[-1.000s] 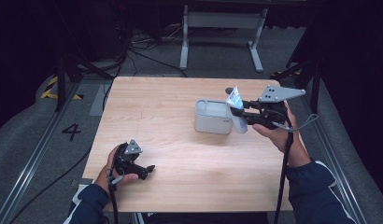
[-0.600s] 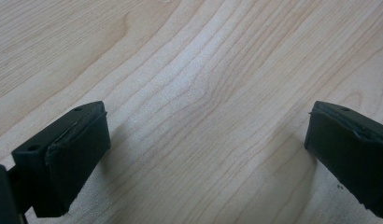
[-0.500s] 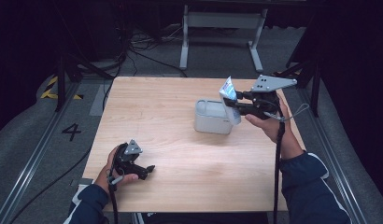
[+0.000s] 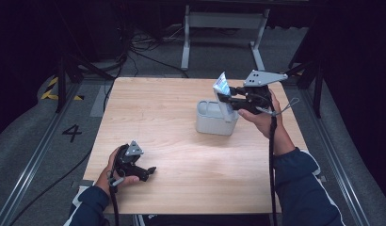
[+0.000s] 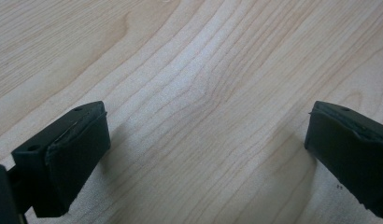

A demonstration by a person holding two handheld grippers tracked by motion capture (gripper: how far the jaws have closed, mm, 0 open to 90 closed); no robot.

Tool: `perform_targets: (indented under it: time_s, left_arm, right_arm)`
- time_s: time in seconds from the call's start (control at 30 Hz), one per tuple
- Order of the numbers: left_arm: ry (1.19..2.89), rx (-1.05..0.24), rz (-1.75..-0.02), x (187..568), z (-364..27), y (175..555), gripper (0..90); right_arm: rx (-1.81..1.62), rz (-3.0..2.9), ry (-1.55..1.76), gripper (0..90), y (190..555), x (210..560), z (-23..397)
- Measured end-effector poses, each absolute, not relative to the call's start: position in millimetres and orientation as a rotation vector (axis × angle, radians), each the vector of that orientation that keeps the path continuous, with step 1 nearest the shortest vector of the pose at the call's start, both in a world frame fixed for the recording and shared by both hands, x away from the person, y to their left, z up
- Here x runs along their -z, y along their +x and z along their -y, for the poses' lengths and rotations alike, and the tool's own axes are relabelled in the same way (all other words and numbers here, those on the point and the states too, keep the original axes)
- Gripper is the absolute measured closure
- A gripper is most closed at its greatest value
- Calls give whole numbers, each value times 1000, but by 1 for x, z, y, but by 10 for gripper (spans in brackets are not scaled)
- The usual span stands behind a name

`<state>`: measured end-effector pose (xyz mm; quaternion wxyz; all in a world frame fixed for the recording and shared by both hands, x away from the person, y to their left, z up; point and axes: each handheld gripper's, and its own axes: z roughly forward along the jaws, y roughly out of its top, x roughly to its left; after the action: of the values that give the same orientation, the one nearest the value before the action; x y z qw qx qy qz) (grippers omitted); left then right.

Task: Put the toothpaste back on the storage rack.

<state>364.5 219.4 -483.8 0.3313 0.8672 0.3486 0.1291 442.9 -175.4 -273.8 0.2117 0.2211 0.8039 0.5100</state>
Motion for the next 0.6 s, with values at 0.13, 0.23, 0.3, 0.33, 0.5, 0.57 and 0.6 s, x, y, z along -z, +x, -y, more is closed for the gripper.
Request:
perform_targets:
  time_s: [0.13,0.23,0.3,0.33,0.5,0.57,0.6]
  left_arm:
    - [2268,-338,-911,484,-219,365,5]
    - [2267,-337,-911,484,-219,364,5]
    - [2267,-337,-912,484,-219,364,5]
    - [2267,-338,-911,484,-219,364,5]
    - [2272,-333,-911,483,-220,365,5]
    - [2272,-333,-911,483,-220,365,5]
    - [2272,-333,-911,483,-220,365,5]
  right_arm:
    - [-1414,-2237,624,663,449,277,173]
    - [-1409,-2238,635,663,454,279,171]
    - [-1400,-2232,643,662,458,281,171]
    - [-1403,-2234,646,662,459,281,170]
    - [-1412,-2236,662,661,469,284,170]
    - [-1413,-2235,665,661,472,285,169]
    - [-1418,-2235,669,661,474,286,169]
